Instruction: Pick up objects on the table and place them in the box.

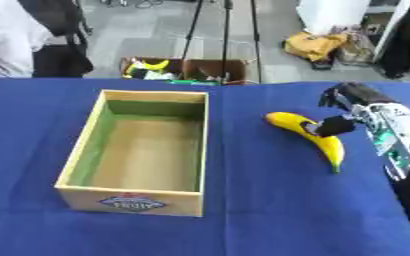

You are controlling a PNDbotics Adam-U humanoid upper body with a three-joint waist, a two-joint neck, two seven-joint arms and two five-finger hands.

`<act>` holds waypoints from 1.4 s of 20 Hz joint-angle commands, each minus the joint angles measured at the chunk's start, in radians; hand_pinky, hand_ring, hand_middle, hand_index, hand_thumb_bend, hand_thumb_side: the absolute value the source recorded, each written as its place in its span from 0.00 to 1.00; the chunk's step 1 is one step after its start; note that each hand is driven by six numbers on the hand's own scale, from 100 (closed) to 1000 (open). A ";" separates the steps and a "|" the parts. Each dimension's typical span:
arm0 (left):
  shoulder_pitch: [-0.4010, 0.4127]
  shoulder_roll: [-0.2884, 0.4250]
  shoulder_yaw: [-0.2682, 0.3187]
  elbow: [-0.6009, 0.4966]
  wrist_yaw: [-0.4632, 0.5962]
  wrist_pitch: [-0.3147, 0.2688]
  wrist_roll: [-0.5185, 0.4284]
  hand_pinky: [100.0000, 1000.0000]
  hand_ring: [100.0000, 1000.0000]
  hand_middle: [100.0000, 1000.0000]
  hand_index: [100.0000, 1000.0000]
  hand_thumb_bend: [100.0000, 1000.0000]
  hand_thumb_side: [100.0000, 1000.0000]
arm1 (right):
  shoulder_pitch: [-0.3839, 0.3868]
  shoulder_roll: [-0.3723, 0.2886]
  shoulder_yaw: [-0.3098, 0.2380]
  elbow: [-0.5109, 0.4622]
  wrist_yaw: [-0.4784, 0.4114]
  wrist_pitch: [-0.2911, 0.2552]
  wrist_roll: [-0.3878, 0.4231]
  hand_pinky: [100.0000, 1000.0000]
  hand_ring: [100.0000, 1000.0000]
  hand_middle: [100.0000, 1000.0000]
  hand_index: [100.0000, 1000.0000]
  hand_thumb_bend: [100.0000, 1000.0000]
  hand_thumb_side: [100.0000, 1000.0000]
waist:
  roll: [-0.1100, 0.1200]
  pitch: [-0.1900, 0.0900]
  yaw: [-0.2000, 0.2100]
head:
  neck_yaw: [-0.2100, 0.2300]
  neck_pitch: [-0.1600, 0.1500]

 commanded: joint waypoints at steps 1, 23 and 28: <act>-0.006 0.010 0.003 -0.019 -0.006 -0.002 -0.001 0.25 0.47 0.49 0.66 0.00 0.98 | -0.016 -0.021 -0.009 -0.007 -0.004 -0.004 0.012 0.29 0.72 0.67 0.76 0.35 0.41 | 0.002 -0.018 -0.001 | -0.004 -0.006; -0.005 0.007 0.002 -0.019 -0.008 0.001 -0.002 0.24 0.47 0.49 0.66 0.00 0.97 | -0.017 -0.007 -0.006 0.044 0.022 -0.007 -0.004 0.25 0.71 0.65 0.74 0.23 0.42 | 0.002 -0.015 -0.003 | -0.012 -0.013; -0.005 0.006 0.002 -0.019 -0.009 0.003 -0.003 0.24 0.47 0.49 0.66 0.00 0.97 | -0.020 -0.005 -0.005 0.045 0.018 -0.007 -0.010 0.23 0.70 0.64 0.72 0.21 0.44 | 0.001 -0.015 -0.003 | -0.012 -0.015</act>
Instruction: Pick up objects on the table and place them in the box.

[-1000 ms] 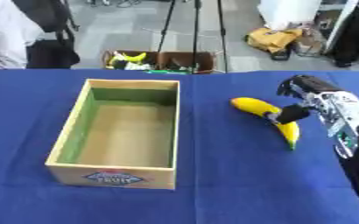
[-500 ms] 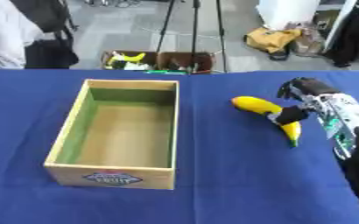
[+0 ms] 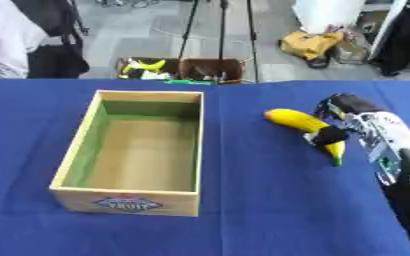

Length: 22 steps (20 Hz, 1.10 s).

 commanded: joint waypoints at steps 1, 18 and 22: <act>-0.005 0.007 0.002 -0.019 -0.004 0.002 -0.001 0.24 0.47 0.49 0.65 0.00 0.97 | -0.020 -0.023 -0.005 -0.005 0.003 -0.001 -0.007 0.23 0.70 0.64 0.72 0.20 0.44 | -0.002 -0.017 -0.001 | -0.003 -0.015; -0.008 0.007 0.001 -0.019 -0.006 0.005 -0.002 0.24 0.47 0.49 0.65 0.00 0.97 | -0.011 -0.034 0.002 0.000 -0.008 -0.006 -0.008 0.22 0.66 0.61 0.72 0.09 0.45 | -0.001 -0.014 0.005 | -0.005 -0.023; -0.009 0.008 0.000 -0.019 -0.005 0.004 -0.002 0.24 0.47 0.49 0.65 0.00 0.97 | -0.014 -0.033 0.003 0.008 -0.006 -0.009 0.009 0.23 0.63 0.63 0.74 0.14 0.43 | 0.000 -0.014 0.007 | -0.005 -0.025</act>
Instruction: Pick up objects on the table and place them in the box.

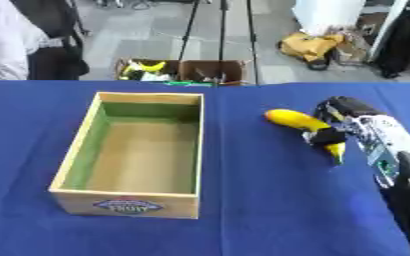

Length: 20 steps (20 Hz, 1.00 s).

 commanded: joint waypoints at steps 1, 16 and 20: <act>-0.009 0.008 0.001 -0.019 -0.003 0.000 0.001 0.24 0.46 0.49 0.65 0.00 0.97 | -0.016 -0.033 0.000 -0.002 0.002 -0.003 0.014 0.23 0.62 0.63 0.74 0.14 0.43 | 0.000 -0.017 0.001 | -0.001 -0.015; -0.007 0.007 0.001 -0.019 -0.005 0.006 -0.001 0.24 0.46 0.49 0.65 0.00 0.97 | -0.019 -0.034 -0.004 0.002 0.001 -0.011 -0.005 0.20 0.57 0.58 0.70 0.10 0.47 | -0.001 -0.016 -0.003 | -0.002 -0.016; -0.007 0.007 0.001 -0.019 -0.006 0.006 0.000 0.24 0.46 0.49 0.65 0.00 0.97 | -0.020 -0.038 -0.002 -0.002 0.000 -0.013 -0.026 0.19 0.57 0.57 0.68 0.07 0.49 | -0.001 -0.017 -0.004 | -0.001 -0.016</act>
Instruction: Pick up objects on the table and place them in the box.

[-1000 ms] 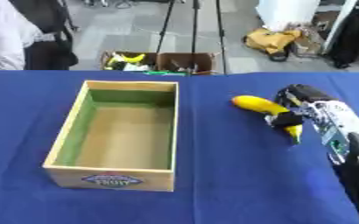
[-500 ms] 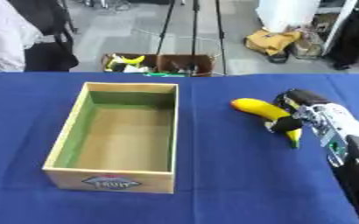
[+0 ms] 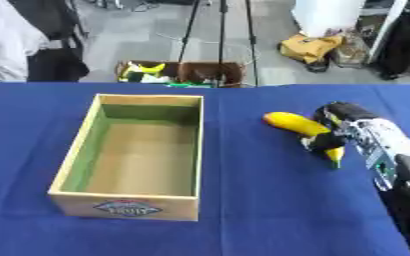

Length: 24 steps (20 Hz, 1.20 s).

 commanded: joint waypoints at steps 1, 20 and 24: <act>-0.007 0.008 0.001 -0.019 -0.005 0.003 0.001 0.24 0.46 0.49 0.65 0.00 0.97 | -0.018 -0.038 -0.004 -0.010 -0.002 -0.001 -0.019 0.19 0.57 0.57 0.68 0.07 0.49 | -0.001 -0.018 -0.001 | 0.001 -0.010; -0.005 0.009 0.001 -0.019 -0.007 0.006 -0.002 0.24 0.46 0.49 0.65 0.00 0.97 | -0.021 -0.054 0.002 -0.035 -0.014 -0.009 -0.066 0.17 0.54 0.52 0.64 0.05 0.52 | -0.001 -0.020 -0.008 | 0.001 -0.012; -0.005 0.009 0.001 -0.019 -0.007 0.007 -0.002 0.24 0.46 0.49 0.65 0.00 0.97 | -0.023 -0.058 0.004 -0.043 -0.018 -0.010 -0.072 0.16 0.54 0.51 0.64 0.04 0.53 | -0.001 -0.022 -0.008 | 0.002 -0.011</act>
